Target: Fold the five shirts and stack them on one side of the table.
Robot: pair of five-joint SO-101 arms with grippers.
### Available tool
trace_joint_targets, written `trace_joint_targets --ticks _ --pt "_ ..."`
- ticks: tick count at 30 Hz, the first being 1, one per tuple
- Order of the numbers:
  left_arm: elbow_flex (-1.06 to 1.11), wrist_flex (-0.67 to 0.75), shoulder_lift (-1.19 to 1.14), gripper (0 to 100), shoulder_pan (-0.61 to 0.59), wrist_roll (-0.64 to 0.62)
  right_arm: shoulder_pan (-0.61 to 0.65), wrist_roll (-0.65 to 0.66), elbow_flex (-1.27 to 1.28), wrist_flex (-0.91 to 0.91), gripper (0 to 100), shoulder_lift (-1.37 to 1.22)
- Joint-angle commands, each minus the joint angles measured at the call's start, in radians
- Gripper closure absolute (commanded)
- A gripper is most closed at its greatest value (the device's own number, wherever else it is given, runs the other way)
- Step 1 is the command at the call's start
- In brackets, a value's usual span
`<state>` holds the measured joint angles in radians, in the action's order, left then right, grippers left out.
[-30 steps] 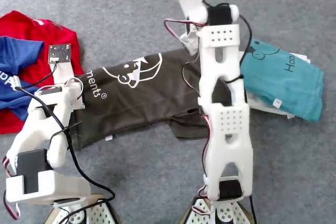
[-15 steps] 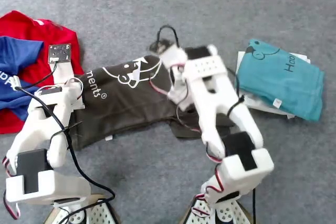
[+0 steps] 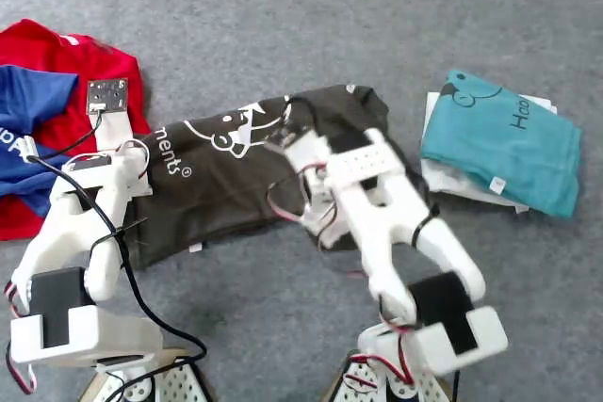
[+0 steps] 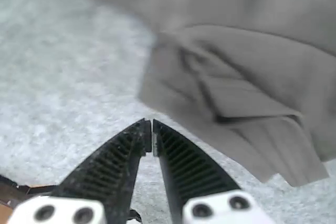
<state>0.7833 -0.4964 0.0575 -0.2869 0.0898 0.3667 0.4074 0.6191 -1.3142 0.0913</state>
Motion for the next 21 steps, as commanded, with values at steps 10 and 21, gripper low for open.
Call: trace_joint_targets --ticks 10,21 --pt "-0.042 0.017 0.002 97 -0.012 -0.011 -0.140 0.018 -0.130 0.149 98.2 0.163" --pt "-0.042 0.017 0.002 97 -0.012 -0.011 -0.215 -0.037 -0.125 0.195 98.3 -0.061"
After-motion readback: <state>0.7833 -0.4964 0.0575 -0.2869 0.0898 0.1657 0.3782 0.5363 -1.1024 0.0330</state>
